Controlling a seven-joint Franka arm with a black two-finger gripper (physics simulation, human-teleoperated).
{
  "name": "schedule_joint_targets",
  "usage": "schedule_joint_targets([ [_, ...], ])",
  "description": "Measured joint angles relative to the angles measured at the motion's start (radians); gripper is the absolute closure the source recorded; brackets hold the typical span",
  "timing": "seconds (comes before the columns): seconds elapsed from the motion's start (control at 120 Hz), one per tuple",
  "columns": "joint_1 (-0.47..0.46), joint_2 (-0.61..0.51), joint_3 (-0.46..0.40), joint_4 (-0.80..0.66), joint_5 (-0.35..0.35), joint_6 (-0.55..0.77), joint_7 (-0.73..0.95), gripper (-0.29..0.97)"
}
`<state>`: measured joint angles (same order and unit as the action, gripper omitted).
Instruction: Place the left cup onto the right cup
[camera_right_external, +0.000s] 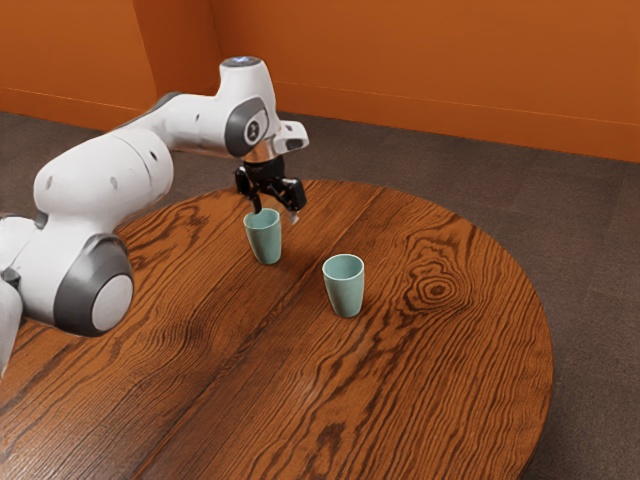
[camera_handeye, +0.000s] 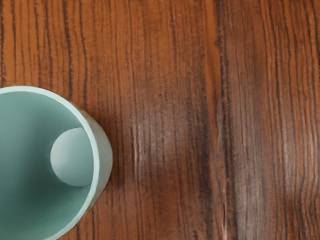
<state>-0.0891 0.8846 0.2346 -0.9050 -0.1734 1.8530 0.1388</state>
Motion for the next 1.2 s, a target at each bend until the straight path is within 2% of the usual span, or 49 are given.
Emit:
schedule_joint_targets([
  [0.125, 0.005, 0.057, 0.000, 0.082, -0.001, -0.020, 0.000, 0.02],
  [0.358, 0.023, 0.097, 0.000, 0.143, -0.001, -0.040, -0.001, 0.02],
  [1.2, 0.051, 0.157, 0.001, 0.165, -0.003, -0.030, -0.001, 0.02],
])
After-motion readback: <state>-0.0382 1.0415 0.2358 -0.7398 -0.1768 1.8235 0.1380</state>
